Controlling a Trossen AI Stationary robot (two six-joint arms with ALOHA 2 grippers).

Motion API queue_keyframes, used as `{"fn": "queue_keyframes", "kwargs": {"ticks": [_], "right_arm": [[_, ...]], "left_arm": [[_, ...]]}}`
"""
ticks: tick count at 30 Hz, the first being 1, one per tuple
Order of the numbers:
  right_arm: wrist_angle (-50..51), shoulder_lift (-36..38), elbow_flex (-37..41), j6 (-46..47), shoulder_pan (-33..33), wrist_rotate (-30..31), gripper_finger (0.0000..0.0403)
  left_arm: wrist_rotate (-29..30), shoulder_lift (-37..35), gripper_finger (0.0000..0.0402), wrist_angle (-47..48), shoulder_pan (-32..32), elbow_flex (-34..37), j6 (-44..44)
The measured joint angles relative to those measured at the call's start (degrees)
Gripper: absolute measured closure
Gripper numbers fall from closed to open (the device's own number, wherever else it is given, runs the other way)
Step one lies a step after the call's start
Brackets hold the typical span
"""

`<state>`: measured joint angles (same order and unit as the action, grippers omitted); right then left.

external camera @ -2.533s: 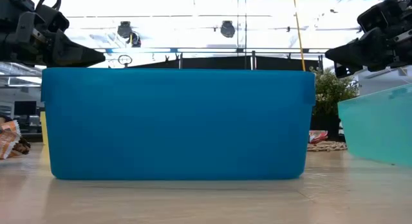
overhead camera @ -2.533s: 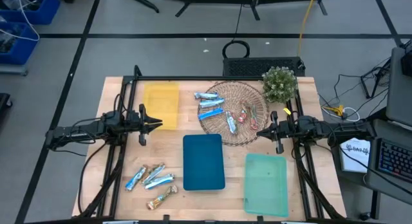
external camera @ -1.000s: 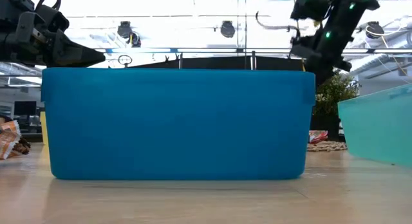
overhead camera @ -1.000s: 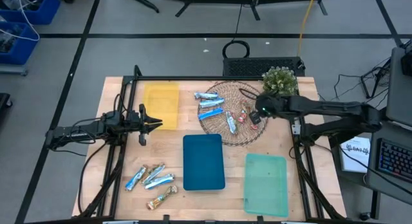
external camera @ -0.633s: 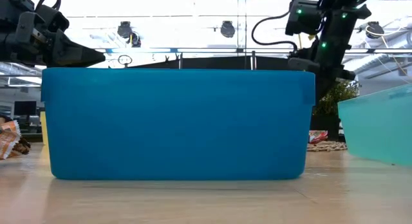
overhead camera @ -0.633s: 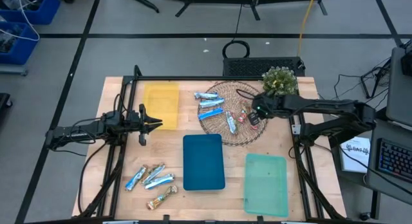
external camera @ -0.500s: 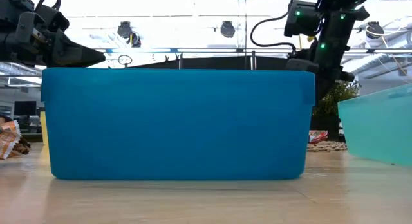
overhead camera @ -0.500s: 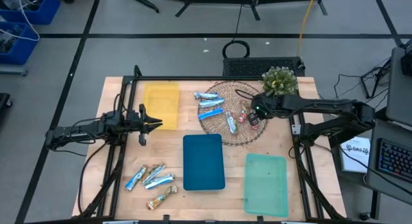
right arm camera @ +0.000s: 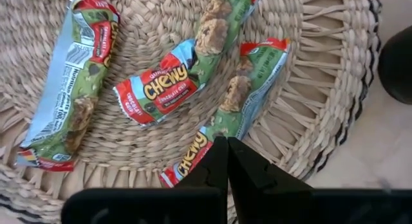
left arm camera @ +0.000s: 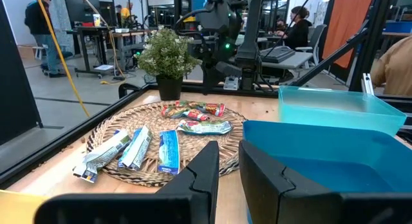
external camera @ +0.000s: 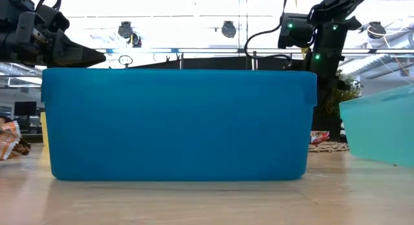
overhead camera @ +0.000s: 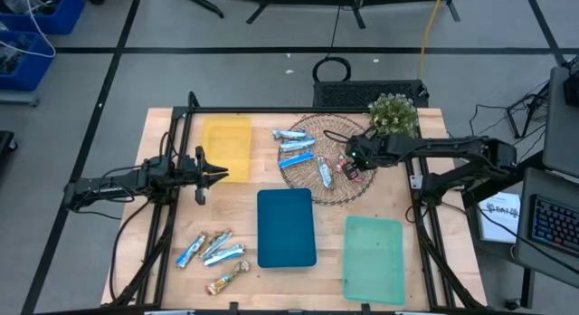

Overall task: Pick and place Granola Bars by type
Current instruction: Put the red granola bar into the green bin

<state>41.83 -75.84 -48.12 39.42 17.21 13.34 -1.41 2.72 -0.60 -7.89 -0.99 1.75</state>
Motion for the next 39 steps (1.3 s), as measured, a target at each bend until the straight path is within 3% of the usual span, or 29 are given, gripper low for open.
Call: {"fn": "queue_keyframes", "kwargs": {"ticks": [27,31,39], "right_arm": [[-5.6,-3.4,4.9,0.0,0.0,-0.2,0.0401],[-5.8,-3.4,4.9,-0.2,0.0,-2.4,0.0381],[-5.9,-3.4,4.9,0.3,0.0,-4.2,0.0300]], "left_arm": [[0.0,0.0,0.0334,0.0,0.0,0.0,0.0],[0.0,0.0,0.0334,0.0,0.0,0.0,0.0],[0.0,0.0,0.0334,0.0,0.0,-0.1,0.0]]}}
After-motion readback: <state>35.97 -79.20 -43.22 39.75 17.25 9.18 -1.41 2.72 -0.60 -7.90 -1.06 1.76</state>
